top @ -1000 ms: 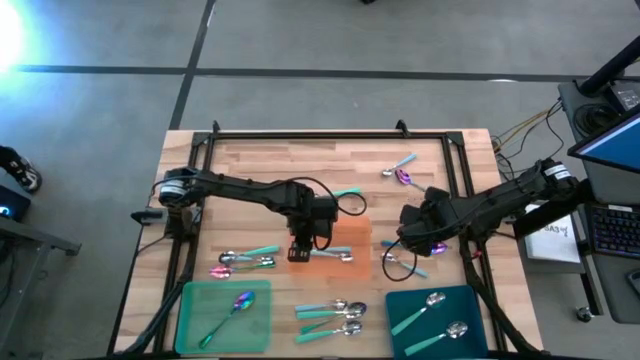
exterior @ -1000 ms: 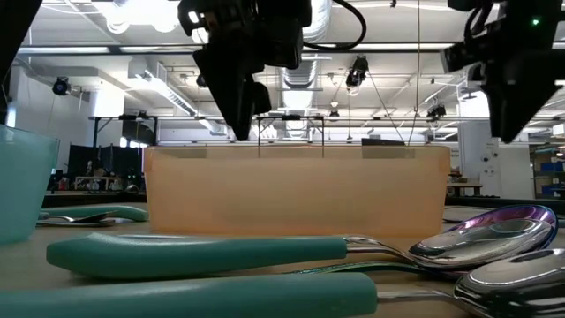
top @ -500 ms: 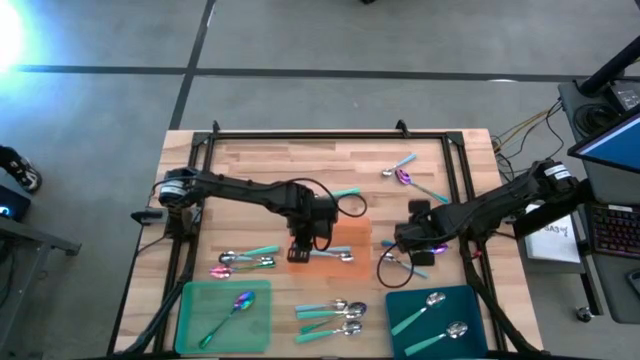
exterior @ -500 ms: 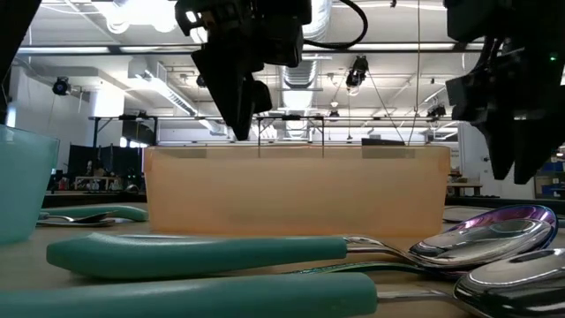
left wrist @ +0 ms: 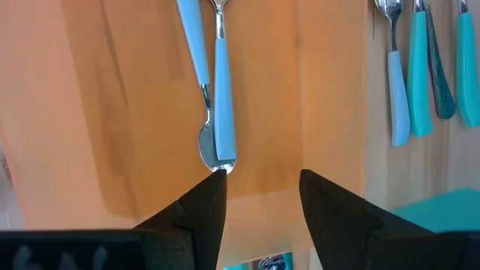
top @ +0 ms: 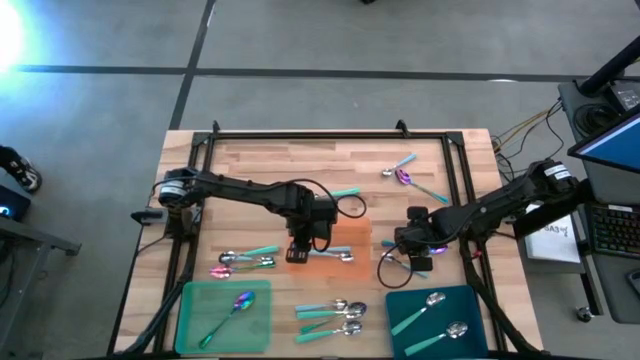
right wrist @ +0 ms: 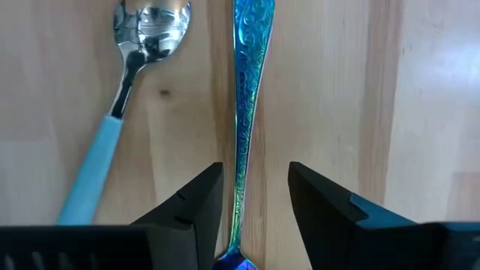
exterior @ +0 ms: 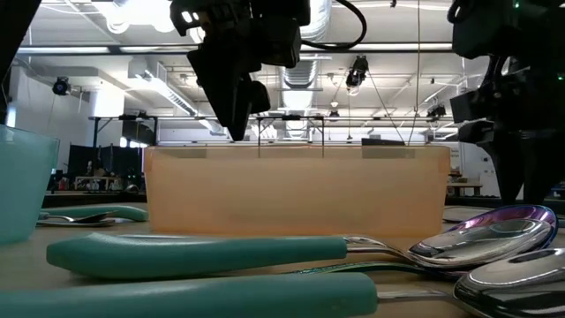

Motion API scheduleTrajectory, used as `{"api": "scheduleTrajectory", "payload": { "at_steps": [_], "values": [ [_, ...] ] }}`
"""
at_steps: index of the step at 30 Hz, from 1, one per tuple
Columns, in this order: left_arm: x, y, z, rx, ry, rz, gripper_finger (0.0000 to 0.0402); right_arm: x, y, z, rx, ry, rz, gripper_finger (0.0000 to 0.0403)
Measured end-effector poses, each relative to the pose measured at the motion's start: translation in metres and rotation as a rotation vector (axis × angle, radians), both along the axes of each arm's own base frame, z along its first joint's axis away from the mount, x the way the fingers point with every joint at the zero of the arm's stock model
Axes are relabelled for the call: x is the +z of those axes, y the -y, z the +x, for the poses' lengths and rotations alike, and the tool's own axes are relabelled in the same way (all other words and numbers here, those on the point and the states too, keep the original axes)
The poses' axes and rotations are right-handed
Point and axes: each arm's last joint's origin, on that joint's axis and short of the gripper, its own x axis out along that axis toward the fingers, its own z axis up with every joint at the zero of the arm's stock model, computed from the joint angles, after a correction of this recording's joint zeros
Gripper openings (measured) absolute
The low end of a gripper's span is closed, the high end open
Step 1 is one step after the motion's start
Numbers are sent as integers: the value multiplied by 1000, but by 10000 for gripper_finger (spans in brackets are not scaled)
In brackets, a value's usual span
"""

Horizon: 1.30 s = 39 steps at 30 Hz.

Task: Sort silverware by color (type)
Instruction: Put the violet spoon into the green bin

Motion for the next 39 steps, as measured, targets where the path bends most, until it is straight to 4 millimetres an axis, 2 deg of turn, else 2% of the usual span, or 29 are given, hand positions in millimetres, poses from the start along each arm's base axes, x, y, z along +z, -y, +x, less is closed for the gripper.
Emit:
{"api": "scheduleTrajectory", "payload": {
  "at_steps": [18, 22, 28, 33, 39],
  "values": [
    [0, 0, 0, -4, 4, 3, 152, -23, 3, -11, -112, 12, 25, 125],
    [0, 0, 3, -22, 34, 5, 152, -23, 3, -11, -114, 12, 32, 95],
    [-2, 0, 3, -33, 48, 1, 152, -23, 2, -11, -97, 4, 50, 20],
    [-7, 0, 3, -42, 49, -27, 152, -22, 2, -10, -93, 4, 49, 14],
    [-10, -2, 1, -62, 43, -23, 152, -10, 0, -2, -67, 40, 39, 13]
  ]
}}
